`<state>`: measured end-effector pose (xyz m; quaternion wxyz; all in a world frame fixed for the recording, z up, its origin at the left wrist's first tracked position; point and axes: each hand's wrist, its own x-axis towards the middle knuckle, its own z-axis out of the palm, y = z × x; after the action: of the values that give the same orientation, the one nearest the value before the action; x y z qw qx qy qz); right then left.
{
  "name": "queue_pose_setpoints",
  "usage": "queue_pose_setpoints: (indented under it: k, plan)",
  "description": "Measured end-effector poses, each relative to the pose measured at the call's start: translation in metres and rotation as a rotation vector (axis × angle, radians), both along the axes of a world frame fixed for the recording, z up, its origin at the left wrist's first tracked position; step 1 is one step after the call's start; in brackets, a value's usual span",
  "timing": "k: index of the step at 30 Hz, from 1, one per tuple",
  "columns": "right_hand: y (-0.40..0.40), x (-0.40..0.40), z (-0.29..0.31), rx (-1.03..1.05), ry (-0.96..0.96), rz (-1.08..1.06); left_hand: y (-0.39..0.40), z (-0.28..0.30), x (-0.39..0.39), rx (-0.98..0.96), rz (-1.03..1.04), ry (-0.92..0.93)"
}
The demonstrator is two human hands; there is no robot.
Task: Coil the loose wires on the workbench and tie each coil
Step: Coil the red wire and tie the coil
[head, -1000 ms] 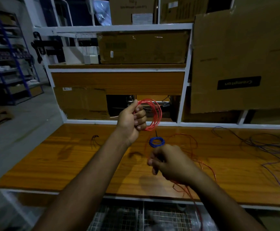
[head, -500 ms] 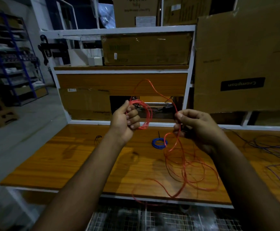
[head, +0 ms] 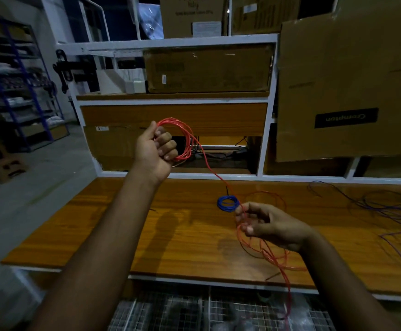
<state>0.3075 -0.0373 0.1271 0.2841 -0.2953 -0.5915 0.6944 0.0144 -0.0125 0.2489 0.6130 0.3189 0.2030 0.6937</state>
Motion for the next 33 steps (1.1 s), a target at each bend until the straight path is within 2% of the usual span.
queue_pose_setpoints:
  k: [3, 8, 11, 13, 15, 17, 22, 24, 28, 33]
  plan:
    - [0.001, 0.006, -0.008, 0.006, 0.024, -0.063, 0.001, 0.003, -0.003, 0.015, -0.023, -0.023]
    - [-0.003, -0.008, -0.018, 0.246, -0.271, -0.435, -0.001, 0.008, 0.004, 0.03, -0.013, -0.005]
    - [-0.008, -0.026, -0.024, 0.445, -0.507, -0.487, -0.001, 0.007, 0.014, 0.028, -0.01, 0.026]
    - [-0.015, -0.039, -0.021, 0.567, -0.581, -0.463, 0.001, 0.005, 0.019, 0.017, -0.009, 0.056]
    - [-0.024, -0.049, -0.01, 0.617, -0.492, -0.429, 0.005, 0.001, 0.024, 0.006, 0.004, 0.117]
    - [-0.035, -0.056, 0.007, 0.555, -0.272, -0.392, 0.012, -0.007, 0.027, -0.019, 0.023, 0.181]
    - [-0.053, -0.054, 0.043, 0.146, 0.275, -0.362, 0.025, -0.04, 0.027, -0.159, 0.05, 0.203]
    - [-0.054, -0.052, 0.049, 0.01, 0.437, -0.365, 0.027, -0.051, 0.025, -0.206, 0.055, 0.196]
    - [-0.049, -0.041, 0.054, -0.106, 0.596, -0.426, 0.028, -0.063, 0.021, -0.223, 0.057, 0.176]
    - [-0.041, -0.01, 0.052, -0.187, 0.641, -0.528, 0.031, -0.066, 0.004, -0.206, 0.07, 0.157]
